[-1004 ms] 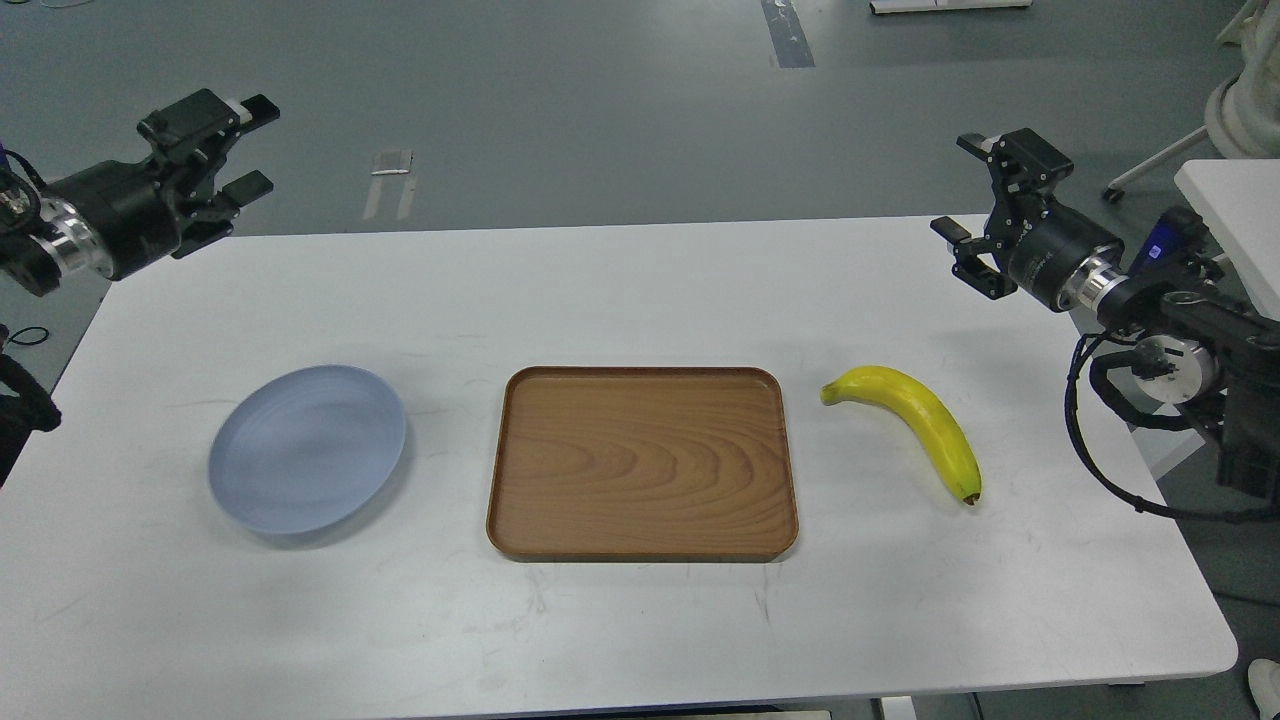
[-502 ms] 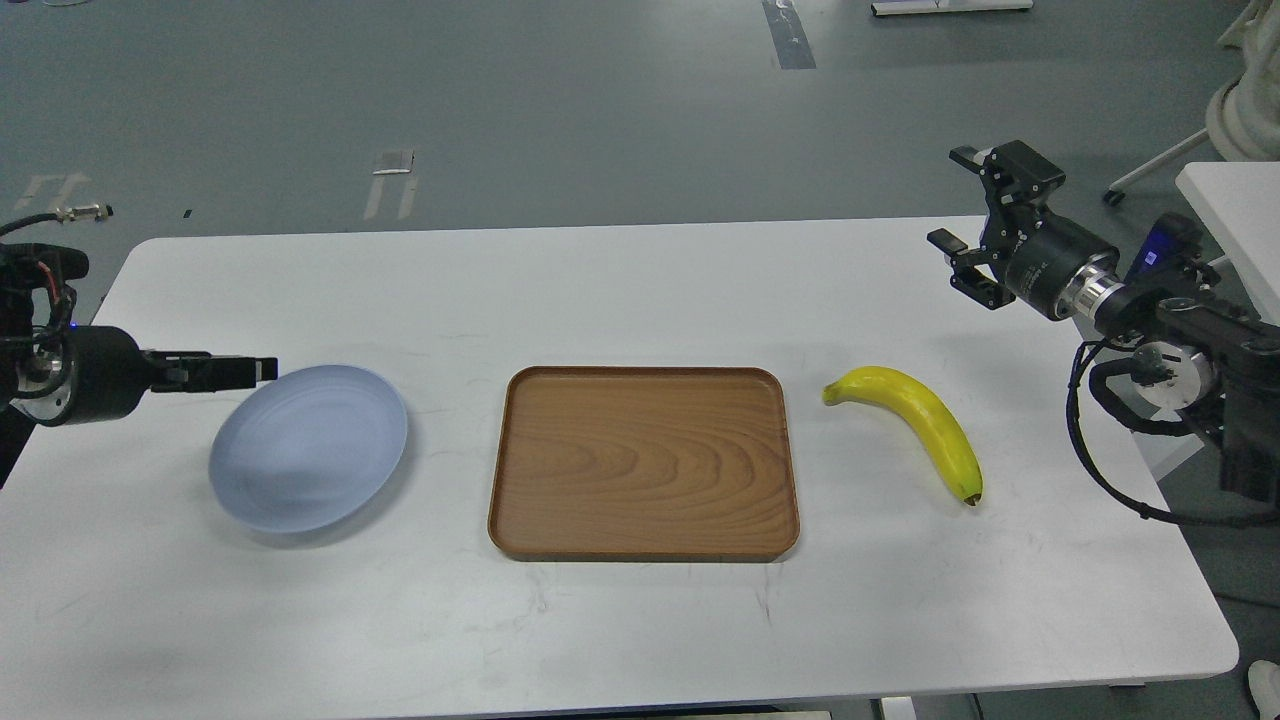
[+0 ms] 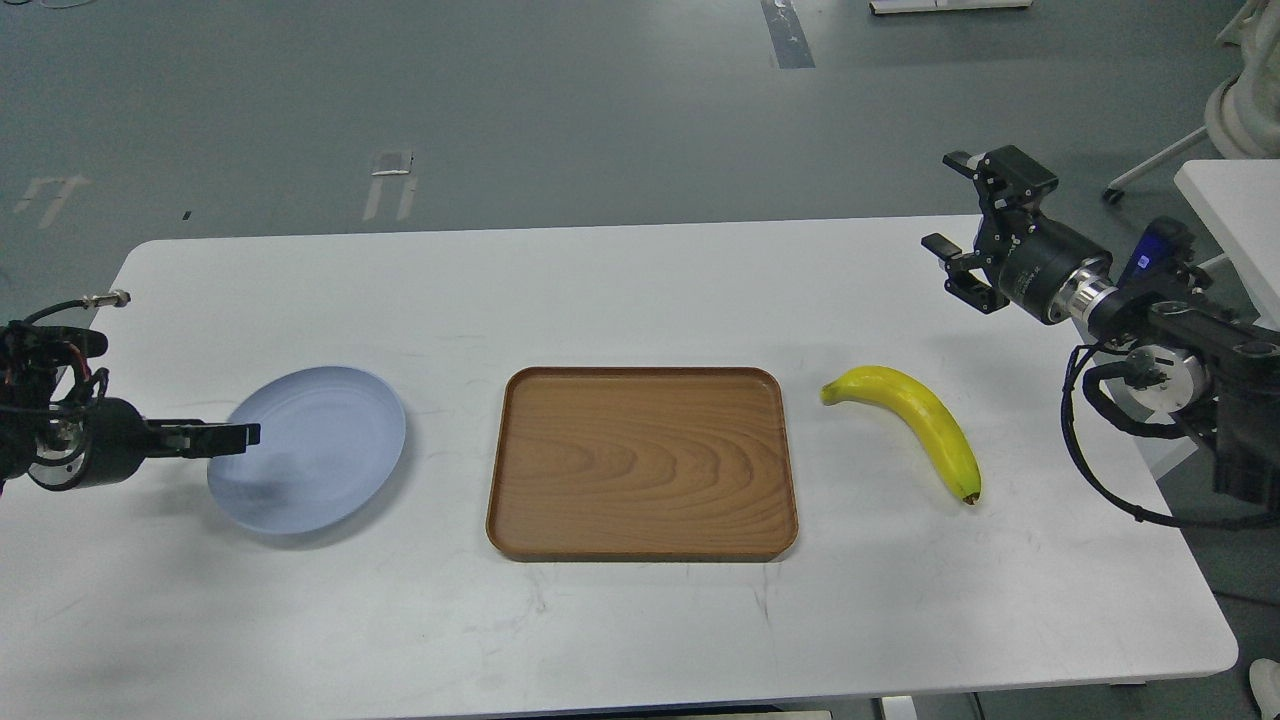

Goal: Place banana on plate with both arms
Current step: 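Grasp the plate rim with the left gripper and lift it, then carry the plate with the left gripper and lower it onto the tray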

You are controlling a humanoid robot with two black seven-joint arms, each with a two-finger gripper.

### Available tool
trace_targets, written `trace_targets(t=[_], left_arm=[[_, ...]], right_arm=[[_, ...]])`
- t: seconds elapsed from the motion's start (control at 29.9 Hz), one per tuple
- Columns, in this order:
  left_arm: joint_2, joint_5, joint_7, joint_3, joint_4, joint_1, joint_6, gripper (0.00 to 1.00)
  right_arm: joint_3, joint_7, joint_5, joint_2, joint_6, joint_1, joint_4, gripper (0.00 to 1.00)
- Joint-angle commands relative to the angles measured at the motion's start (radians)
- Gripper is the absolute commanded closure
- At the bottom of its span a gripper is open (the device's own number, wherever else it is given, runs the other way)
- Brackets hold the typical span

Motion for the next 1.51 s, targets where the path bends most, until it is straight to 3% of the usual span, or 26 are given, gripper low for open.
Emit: trace_targets(t=[0.0,0.13,0.23,0.33,0.4,0.47,0.5,0.6,0.97,1.24,1.47], left_arm=[[-0.017,0.000,0.000,0.001,0.038,0.004,0.001,0.05],[-0.017,-0.025,0.000,0.001,0.040,0.016,0.000,0.17],[-0.017,-0.048,0.000,0.001,0.040,0.019,0.000,0.41],[-0.017,-0.048,0.000,0.001,0.040,0.030,0.000,0.46],[-0.017,-0.048,0.000,0.001,0.040,0.036,0.000,0.64],[-0.017,-0.049,0.000,0.001,0.040,0.036,0.000,0.91],[-0.017,-0.049,0.000,0.001,0.040,0.036,0.000,0.95],[-0.016,-0.049,0.000,0.003,0.040,0.036,0.000,1.00],[-0.017,-0.082,0.000,-0.005,0.040,0.010,0.003,1.00],[-0.025,-0.111,0.000,-0.002,-0.079,-0.152,-0.063,1.00],[-0.195,-0.094,0.000,0.003,-0.173,-0.335,-0.144,1.00]], right_arm=[[0.000,0.000,0.001,0.007,0.000,-0.001,-0.002,0.00],[0.000,0.000,0.001,0.006,0.000,-0.001,-0.003,0.00],[0.000,0.000,0.001,0.006,0.000,-0.001,-0.003,0.00],[0.000,0.000,0.001,0.006,0.000,-0.001,-0.003,0.00],[0.000,0.000,0.001,0.006,0.000,-0.001,-0.002,0.00],[0.000,0.000,-0.001,0.007,0.000,0.001,-0.003,0.00],[0.000,0.000,0.001,0.006,0.000,-0.001,-0.003,0.00],[0.000,0.000,0.001,0.006,0.000,-0.001,-0.003,0.00],[0.000,0.000,-0.001,0.006,0.000,0.001,-0.002,0.00],[0.001,0.000,0.001,0.006,0.000,0.005,-0.003,0.00],[0.000,0.000,0.001,0.003,0.000,0.005,-0.003,0.00]])
